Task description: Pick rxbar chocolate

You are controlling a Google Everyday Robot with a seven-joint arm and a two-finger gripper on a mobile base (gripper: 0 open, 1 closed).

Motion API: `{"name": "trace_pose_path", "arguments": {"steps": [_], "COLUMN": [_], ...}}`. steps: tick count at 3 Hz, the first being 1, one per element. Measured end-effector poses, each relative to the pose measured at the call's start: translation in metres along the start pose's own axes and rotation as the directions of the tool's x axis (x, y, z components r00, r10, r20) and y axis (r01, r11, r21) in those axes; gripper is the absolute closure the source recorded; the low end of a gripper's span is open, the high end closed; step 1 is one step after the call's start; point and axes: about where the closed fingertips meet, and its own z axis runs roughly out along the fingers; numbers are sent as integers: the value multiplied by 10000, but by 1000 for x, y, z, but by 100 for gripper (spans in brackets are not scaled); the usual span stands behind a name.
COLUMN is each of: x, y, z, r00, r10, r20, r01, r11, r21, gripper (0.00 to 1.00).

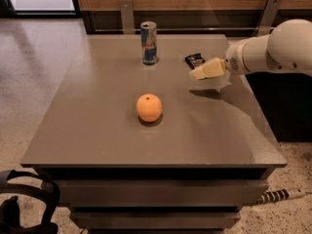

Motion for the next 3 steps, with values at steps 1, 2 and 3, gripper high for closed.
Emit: {"name": "trace_pose_path", "arguments": {"steps": [1, 2, 3], "x": [4, 9, 10], "y": [-9, -19, -24], "z": [28, 54, 65], "r00": [9994, 9932, 9854], "r10": [358, 1100, 1567], "r20": [-25, -385, -658], "r01": [-358, -1113, -1594], "r11": [9993, 9932, 9865], "r21": [-73, -337, -386], "gripper": [0, 0, 0]}}
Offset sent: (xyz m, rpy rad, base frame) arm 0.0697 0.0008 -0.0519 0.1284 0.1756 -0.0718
